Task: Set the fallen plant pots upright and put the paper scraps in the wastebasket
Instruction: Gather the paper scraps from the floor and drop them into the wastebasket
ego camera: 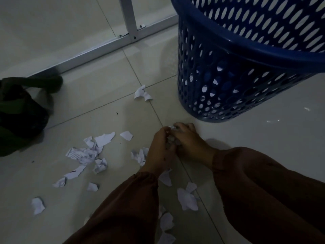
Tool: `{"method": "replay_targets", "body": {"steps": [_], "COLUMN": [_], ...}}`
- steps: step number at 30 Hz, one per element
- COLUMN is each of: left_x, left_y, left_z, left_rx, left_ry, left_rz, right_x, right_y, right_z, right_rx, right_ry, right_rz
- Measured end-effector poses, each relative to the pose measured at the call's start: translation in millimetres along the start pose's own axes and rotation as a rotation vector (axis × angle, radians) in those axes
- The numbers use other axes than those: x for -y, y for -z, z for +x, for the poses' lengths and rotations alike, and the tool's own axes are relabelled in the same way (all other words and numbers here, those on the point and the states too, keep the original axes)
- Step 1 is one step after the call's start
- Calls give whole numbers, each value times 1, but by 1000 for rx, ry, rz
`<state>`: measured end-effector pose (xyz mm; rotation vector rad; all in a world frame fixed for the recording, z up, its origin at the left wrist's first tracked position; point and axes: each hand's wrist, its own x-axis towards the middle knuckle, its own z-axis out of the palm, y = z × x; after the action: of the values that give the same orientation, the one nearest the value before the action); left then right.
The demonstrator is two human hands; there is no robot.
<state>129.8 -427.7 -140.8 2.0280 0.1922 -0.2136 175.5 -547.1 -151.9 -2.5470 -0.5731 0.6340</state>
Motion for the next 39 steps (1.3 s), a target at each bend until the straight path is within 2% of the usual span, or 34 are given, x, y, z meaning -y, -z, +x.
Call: {"method": "replay_targets", "body": {"steps": [6, 14, 21, 31, 35, 39], "left_x": [5, -14, -53, -134, -173, -209], "left_y": [-1, 5, 28, 80, 94, 98], "left_z": [-12, -17, -17, -43, -55, -57], "left_rx": [-12, -2, -236, -435, -449, -335], "left_ry": [51, 73, -101, -346, -454, -579], "left_rz": [21, -92, -100, -221, -280, -305], "right_x": [2, 19, 53, 118, 139, 140], "right_y": [4, 28, 78, 148, 182, 217], "right_z": [-8, -18, -22, -61, -80, -96], "right_rx": [-8, 15, -196, -452, -563, -710], "right_ry": [-25, 42, 155, 329, 371, 315], "right_rz": [167, 124, 62, -45, -77, -139]}}
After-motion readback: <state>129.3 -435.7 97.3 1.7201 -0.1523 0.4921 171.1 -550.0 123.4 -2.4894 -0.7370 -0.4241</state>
